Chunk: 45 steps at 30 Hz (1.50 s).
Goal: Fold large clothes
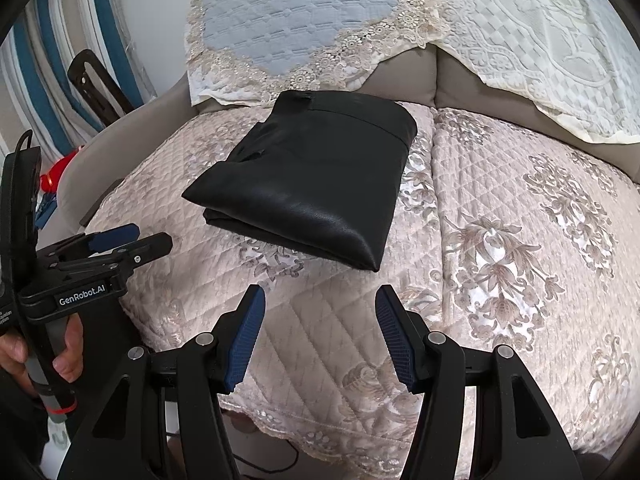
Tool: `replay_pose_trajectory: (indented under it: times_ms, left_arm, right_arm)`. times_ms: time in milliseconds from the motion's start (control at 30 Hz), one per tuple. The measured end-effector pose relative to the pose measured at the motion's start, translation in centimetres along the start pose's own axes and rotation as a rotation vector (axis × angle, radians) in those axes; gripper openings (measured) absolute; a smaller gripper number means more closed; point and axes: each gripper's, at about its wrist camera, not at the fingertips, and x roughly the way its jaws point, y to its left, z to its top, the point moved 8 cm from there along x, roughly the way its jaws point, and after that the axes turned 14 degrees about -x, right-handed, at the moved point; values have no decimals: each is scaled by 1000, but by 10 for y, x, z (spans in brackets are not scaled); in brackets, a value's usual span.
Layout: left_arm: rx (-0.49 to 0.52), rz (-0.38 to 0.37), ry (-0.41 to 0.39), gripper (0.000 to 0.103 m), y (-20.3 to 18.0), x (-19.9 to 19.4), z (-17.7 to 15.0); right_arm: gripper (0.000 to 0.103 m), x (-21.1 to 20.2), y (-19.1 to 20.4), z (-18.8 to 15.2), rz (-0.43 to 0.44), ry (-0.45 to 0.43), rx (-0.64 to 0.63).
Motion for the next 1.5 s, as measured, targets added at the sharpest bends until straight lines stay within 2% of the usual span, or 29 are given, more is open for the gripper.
replay_pose_trajectory:
  times_ms: [1500]
  left_arm:
    - [14, 18, 3, 70, 2, -1, -7]
  right_arm:
    - [59, 0, 4, 1, 2, 8, -21]
